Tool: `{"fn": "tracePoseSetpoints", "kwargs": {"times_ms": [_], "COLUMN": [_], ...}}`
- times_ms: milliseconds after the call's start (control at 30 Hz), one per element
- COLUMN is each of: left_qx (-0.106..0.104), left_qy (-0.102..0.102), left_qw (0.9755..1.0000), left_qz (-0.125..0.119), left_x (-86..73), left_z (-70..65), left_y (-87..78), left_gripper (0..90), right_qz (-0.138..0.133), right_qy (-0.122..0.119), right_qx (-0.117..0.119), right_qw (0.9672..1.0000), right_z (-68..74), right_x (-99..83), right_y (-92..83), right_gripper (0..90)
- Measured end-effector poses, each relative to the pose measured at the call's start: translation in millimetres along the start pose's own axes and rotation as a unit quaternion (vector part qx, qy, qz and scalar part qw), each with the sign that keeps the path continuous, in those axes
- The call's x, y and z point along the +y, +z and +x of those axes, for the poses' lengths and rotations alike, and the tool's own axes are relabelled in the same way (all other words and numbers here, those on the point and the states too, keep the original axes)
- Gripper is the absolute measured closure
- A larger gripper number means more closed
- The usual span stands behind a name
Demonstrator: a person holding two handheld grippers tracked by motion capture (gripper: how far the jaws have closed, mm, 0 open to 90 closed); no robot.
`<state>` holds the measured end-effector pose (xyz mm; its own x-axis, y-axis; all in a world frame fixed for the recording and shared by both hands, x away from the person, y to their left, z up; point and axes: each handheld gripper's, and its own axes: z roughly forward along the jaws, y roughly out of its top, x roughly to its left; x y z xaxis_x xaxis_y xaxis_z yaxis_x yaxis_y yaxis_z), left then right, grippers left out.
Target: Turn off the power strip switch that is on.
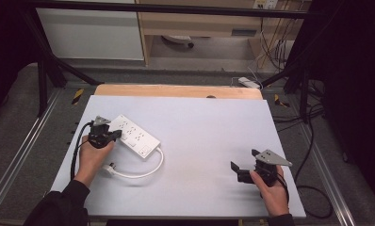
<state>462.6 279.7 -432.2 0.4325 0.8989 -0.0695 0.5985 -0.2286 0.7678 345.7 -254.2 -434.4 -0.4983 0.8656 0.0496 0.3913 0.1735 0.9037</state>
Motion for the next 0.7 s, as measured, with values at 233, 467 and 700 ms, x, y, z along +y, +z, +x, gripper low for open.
{"fn": "tracePoseSetpoints", "kwargs": {"times_ms": [233, 467, 700], "left_qx": [0.004, -0.003, -0.005], "left_qy": [-0.001, 0.003, 0.004], "left_qw": [1.0, 1.0, 0.9999], "left_qz": [-0.003, -0.005, -0.011], "left_x": [0.2, 0.9, 2.4], "left_z": [-1.7, -4.9, -6.8], "left_y": [0.9, 2.2, 1.4], "left_gripper": [90.0, 90.0, 90.0], "right_qz": [0.0, -0.002, -0.002], "right_qy": [0.001, -0.001, 0.0], "right_qx": [0.001, 0.0, 0.0], "right_qw": [1.0, 1.0, 1.0], "right_z": [-0.1, -0.4, -0.6], "right_x": [0.0, 0.2, 0.2], "right_y": [0.1, -0.5, -0.6], "right_gripper": [2.1, 2.1, 2.0]}}
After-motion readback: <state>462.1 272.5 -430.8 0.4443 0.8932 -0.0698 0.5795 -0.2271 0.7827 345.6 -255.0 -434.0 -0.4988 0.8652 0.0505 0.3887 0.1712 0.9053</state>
